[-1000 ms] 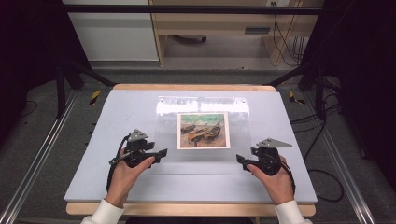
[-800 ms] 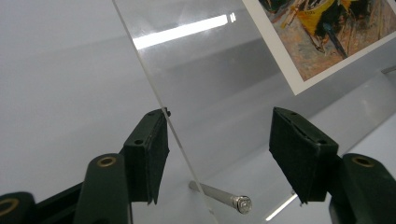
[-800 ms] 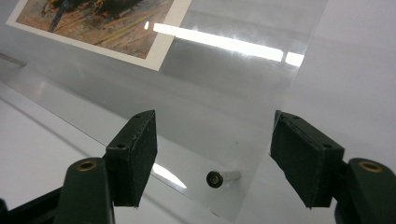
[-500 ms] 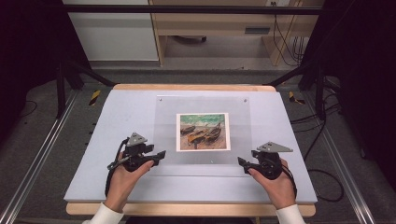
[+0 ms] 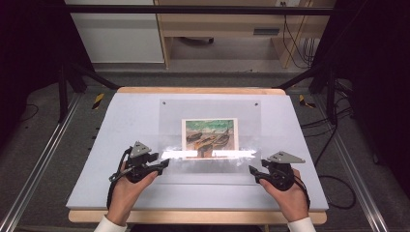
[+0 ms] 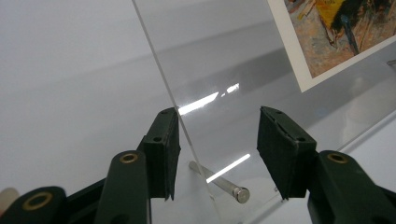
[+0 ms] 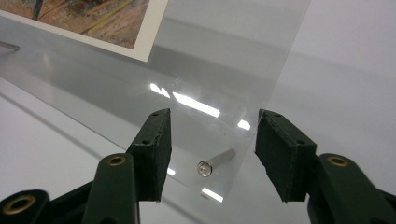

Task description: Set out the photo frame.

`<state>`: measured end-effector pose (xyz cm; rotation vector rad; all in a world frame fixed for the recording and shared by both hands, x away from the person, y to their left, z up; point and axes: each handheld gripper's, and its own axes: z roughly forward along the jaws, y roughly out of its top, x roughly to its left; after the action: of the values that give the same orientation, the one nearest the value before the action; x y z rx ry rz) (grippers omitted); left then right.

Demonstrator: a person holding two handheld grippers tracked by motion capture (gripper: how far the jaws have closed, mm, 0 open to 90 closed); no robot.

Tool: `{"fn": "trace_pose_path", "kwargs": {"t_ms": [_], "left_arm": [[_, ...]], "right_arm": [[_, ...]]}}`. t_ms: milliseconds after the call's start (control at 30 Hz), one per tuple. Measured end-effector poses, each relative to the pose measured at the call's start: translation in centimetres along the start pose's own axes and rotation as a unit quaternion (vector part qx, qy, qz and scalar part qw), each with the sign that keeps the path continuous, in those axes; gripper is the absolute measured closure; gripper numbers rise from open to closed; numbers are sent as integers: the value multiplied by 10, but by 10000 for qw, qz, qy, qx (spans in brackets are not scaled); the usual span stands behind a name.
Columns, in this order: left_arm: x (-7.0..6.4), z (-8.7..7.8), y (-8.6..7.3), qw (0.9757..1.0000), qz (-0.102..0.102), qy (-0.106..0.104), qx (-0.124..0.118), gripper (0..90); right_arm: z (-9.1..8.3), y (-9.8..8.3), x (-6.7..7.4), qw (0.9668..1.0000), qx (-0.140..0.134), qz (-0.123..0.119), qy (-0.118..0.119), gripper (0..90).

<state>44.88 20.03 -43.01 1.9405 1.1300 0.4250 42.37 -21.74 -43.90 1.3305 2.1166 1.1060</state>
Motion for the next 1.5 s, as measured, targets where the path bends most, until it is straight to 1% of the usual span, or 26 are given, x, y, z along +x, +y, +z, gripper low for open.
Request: {"fn": "trace_pose_path", "kwargs": {"t_ms": [100, 233, 433, 600, 667, 900, 967, 1133, 1233, 1300, 1333, 1367, 1400, 1433, 1500], "left_arm": [[-2, -1, -2, 10000, 1, 40, -24, 503], [-4, -4, -4, 9999, 81, 86, -20, 516], [-7, -7, -8, 9998, 132, 157, -26, 546], [-7, -10, -11, 9999, 113, 126, -32, 568], [-8, -11, -13, 9998, 142, 115, -33, 568], [-10, -14, -19, 9998, 136, 74, -81, 577], [-10, -14, -20, 9998, 189, 81, -76, 576], [-11, -16, -22, 9998, 204, 63, -41, 591], [-12, -18, -24, 9996, 275, 65, 11, 596], [-12, -18, -25, 9996, 272, 42, 27, 602], [-12, -18, -25, 9996, 282, 34, 48, 604], [-12, -18, -26, 9996, 274, 29, 55, 605], [-13, -18, -26, 9995, 303, 37, 76, 607], [-13, -18, -27, 9994, 312, 29, 109, 609], [-14, -17, -27, 9991, 391, 43, 173, 615]], "right_arm": [[-1, -1, 0, 10000, 16, 6, -12, 496], [-3, -3, 1, 10000, 8, 5, -32, 523], [-6, -6, 2, 10000, 5, 23, -59, 571], [-9, -9, 2, 10000, 0, 5, -86, 605], [-10, -10, 3, 10000, 11, 4, -96, 619], [-12, -15, 6, 9999, 9, -26, -159, 650], [-12, -16, 7, 9998, 20, -18, -193, 657], [-14, -18, 7, 9998, 43, -30, -200, 673], [-15, -20, 8, 9998, 73, -27, -193, 678], [-15, -21, 8, 9998, 78, -50, -183, 681], [-15, -22, 9, 9998, 89, -21, -186, 682], [-15, -23, 9, 9997, 98, -57, -194, 682], [-16, -23, 10, 9997, 114, -76, -204, 683], [-16, -24, 11, 9997, 131, -46, -205, 683], [-16, -25, 11, 9997, 155, -49, -178, 683]]}}
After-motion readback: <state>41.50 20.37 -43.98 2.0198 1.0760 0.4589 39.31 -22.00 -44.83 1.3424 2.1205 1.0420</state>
